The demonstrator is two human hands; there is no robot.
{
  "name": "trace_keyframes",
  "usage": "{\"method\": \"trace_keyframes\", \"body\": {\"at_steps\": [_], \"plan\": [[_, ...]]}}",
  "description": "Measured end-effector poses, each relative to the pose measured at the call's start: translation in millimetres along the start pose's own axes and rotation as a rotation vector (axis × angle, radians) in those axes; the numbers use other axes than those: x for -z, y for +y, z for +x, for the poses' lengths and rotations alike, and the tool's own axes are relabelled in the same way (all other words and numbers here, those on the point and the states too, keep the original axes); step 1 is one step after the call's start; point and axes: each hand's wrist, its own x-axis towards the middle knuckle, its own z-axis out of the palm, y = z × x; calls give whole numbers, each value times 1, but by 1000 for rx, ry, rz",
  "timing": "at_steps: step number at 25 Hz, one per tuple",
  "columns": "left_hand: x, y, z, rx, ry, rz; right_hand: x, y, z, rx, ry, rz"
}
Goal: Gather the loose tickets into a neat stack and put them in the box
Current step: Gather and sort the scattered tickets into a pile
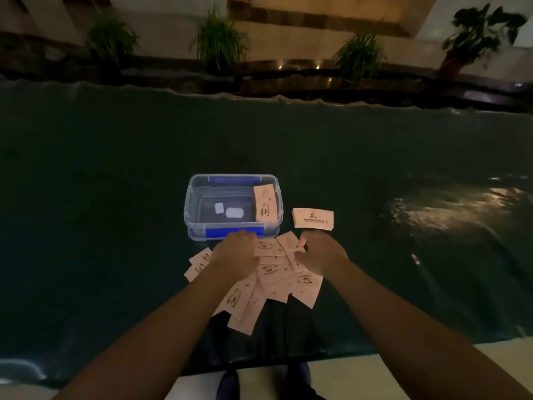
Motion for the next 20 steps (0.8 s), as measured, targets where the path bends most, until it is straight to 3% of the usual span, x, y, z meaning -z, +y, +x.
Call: {"method": "trace_keyframes", "body": {"at_steps": [5,14,20], "plan": [[-33,-11,11,55,-6,-87,-23,9,14,-134,-119,98],[-58,-14,40,20,-83,-177,-48,15,13,-225,-69,191],[-62,-10,51,-39,-33,-46,-61,12,2,-221,-63,302]]}}
